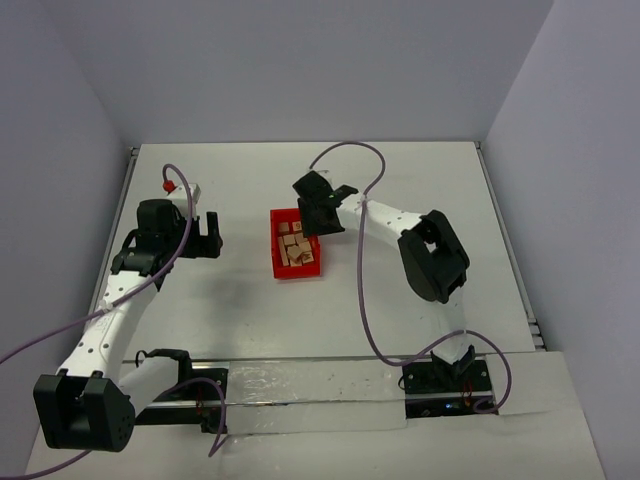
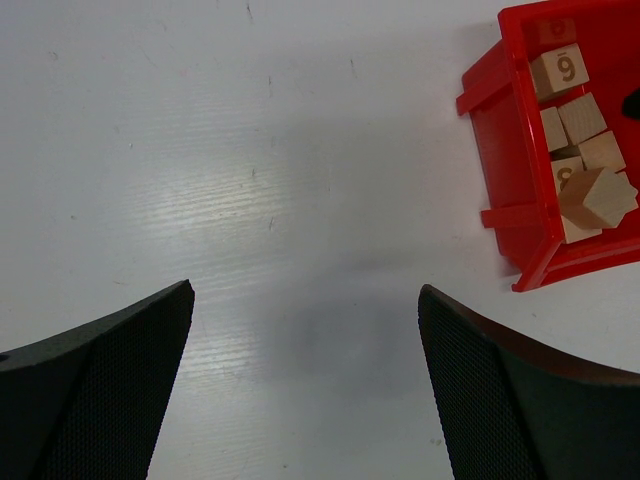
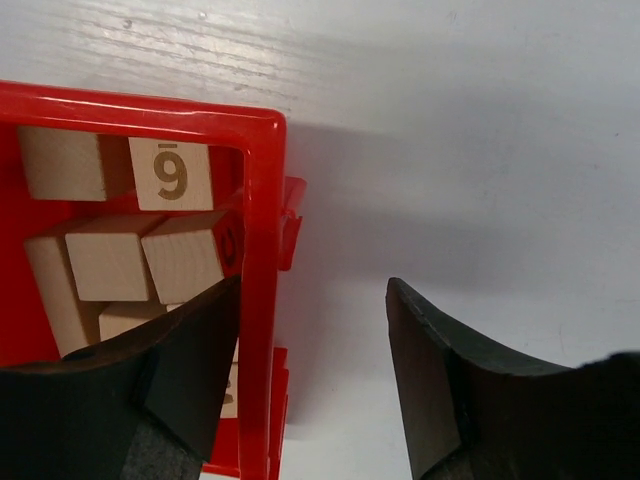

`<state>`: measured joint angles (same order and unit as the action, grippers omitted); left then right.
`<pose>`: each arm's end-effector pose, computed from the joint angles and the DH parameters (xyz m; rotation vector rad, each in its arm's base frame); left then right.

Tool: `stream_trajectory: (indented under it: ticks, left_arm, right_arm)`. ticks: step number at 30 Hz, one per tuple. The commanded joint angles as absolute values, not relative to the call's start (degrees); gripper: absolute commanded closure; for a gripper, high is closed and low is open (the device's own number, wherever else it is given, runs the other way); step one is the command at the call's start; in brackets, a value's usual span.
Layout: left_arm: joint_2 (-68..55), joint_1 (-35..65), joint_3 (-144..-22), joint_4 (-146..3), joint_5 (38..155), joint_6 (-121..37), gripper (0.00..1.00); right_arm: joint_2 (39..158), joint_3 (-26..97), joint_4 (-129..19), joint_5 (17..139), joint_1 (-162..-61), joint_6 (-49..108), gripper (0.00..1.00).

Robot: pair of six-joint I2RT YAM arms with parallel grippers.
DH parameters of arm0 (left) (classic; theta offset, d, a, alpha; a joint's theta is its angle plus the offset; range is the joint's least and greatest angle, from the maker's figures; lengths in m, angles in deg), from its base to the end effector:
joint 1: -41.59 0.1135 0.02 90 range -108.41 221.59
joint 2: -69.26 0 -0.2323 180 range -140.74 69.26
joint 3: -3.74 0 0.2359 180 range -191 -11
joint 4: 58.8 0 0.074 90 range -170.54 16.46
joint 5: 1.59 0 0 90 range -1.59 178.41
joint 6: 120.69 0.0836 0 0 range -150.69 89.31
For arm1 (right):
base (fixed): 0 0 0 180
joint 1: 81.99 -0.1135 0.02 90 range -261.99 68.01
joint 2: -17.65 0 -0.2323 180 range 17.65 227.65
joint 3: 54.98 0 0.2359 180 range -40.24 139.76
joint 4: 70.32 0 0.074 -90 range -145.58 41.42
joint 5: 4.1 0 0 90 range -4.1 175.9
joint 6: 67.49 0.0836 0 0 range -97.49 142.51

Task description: Build the wood block tower

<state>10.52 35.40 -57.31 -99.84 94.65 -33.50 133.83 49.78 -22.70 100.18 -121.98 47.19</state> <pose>0.2552 -0.0368 0.2233 0.1252 2.2467 -0.2069 0.3454 0.2628 0.1423 -0.2524 2.5429 0.1080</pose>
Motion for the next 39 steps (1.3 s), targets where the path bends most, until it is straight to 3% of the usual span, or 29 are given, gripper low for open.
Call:
stream_trajectory:
  ticks: [1, 4, 9, 12, 16, 24, 33, 39]
  left_arm:
    - [11.06, 35.79, -57.39, -97.36, 94.58, -34.19, 0.01]
    - [11.08, 35.79, -57.32, -97.36, 94.74, -34.05, 0.01]
    - [11.21, 35.79, -57.15, -97.27, 94.48, -34.03, 0.01]
    - [10.90, 35.79, -57.28, -97.27, 94.48, -34.03, 0.01]
    - [10.73, 35.79, -57.23, -97.18, 94.65, -34.03, 0.01]
    - [10.99, 35.79, -57.33, -97.35, 94.62, -33.93, 0.01]
    - [11.25, 35.79, -57.41, -97.71, 93.86, -33.24, 0.01]
    - [11.86, 35.79, -57.32, -97.71, 93.60, -33.33, 0.01]
  right_arm:
    - [135.91, 52.40, -21.90, 101.51, -122.24, 48.47, 0.36]
    - [137.95, 53.48, -21.50, 101.28, -122.24, 48.61, 0.40]
    - [139.47, 54.06, -21.75, 101.37, -122.20, 48.43, 0.59]
    - [138.90, 53.46, -21.79, 102.02, -122.16, 47.91, 0.81]
    - [135.87, 50.68, -22.12, 104.32, -121.63, 45.84, 1.00]
    - [125.54, 45.13, -24.01, 114.50, -120.50, 34.64, 1.00]
    - [116.46, 31.67, -40.00, 135.69, -120.57, 11.20, 1.00]
    - [115.30, 26.31, -50.71, 142.24, -120.58, 0.75, 1.00]
